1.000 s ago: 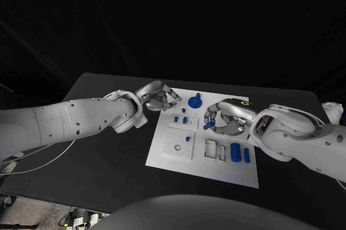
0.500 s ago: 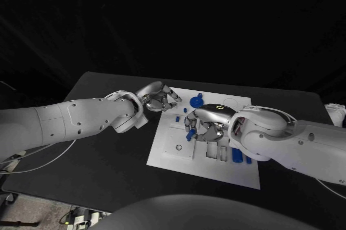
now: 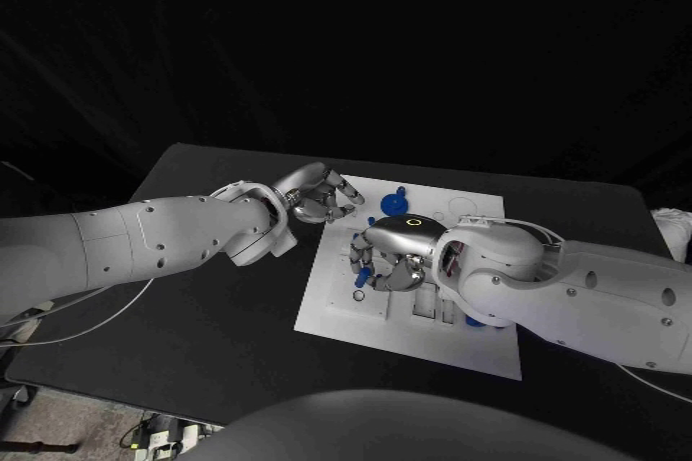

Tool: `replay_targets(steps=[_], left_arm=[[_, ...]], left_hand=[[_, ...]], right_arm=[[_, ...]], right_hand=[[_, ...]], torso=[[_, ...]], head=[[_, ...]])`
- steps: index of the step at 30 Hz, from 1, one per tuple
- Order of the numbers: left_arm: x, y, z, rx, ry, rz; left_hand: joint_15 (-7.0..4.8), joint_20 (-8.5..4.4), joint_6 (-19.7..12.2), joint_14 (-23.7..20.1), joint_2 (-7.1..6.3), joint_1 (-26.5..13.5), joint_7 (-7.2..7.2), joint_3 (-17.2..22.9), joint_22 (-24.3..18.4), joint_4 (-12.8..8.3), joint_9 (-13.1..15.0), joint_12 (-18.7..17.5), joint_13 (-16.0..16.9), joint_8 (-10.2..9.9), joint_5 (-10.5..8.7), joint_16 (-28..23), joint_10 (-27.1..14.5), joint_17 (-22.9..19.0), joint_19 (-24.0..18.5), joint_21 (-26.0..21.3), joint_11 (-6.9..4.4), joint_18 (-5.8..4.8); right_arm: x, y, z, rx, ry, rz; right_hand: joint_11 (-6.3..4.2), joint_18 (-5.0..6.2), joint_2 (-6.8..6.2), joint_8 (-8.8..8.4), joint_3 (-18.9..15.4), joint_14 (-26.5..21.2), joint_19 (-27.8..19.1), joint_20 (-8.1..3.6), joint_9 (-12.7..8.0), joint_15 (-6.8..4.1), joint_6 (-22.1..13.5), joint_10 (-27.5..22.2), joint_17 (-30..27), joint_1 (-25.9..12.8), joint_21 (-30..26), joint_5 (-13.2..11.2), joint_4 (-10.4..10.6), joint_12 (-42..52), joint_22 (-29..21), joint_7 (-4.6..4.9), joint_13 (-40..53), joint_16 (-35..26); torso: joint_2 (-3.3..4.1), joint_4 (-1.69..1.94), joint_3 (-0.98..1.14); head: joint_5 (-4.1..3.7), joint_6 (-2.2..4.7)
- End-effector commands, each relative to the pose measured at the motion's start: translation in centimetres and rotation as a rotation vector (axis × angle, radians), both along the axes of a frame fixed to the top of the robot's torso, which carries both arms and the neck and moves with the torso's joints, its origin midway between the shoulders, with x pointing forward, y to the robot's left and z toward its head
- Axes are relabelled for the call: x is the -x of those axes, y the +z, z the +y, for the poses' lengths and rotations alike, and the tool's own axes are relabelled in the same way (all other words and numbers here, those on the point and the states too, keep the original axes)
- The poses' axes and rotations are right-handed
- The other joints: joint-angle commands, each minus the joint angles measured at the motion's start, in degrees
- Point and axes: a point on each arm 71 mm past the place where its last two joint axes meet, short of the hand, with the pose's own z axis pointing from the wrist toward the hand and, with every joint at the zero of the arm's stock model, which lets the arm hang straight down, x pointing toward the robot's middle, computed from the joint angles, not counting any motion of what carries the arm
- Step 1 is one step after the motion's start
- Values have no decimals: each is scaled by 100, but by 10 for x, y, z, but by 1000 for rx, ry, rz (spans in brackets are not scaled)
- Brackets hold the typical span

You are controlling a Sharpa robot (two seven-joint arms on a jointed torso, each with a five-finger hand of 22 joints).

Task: Assemble the parts on the task board

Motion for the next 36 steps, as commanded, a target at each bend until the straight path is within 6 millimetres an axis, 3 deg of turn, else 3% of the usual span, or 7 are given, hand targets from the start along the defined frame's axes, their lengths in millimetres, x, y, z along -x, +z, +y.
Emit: replay_targets(steps=[1, 16, 36], left_arm=[[0, 0, -2, 10, -6, 1], [0, 0, -1, 9, -5, 3], [0, 0, -3, 9, -10, 8]], left_hand=[[14, 10, -18, -11, -15, 57, 27, 34, 580, -8, 6, 34, 7, 10, 32, -25, 25, -5, -22, -13, 20, 108], [15, 10, -18, -10, -12, 59, 29, 36, 584, -8, 6, 35, 7, 10, 35, -25, 27, -5, -16, -3, 21, 106], [15, 10, -18, -10, -12, 59, 29, 36, 584, -8, 6, 35, 7, 10, 35, -25, 27, -5, -16, -3, 21, 106]], right_arm=[[4, -3, 5, 38, 37, -50], [14, -14, 19, 55, 81, -119], [14, -25, 17, 119, 76, -136]], right_hand=[[19, 114, -9, -27, 43, -32, -54, 3, -1, -10, 2, 27, 6, -42, -18, 12, -16, -30, 832, 20, -9, -14], [14, 116, -10, -71, 62, -38, -58, 3, -24, -14, 49, 71, 0, -21, -16, 50, -61, -55, 833, 19, -26, -16], [14, 124, -18, -109, 73, -59, -79, 1, -44, -17, 89, 90, -49, -11, -47, 60, -99, -85, 823, 20, -44, -38]], torso=[[-1, 0, 1], [1, 3, -2], [-3, 0, 1]], head=[[8, 0], [30, 0], [26, 0]])
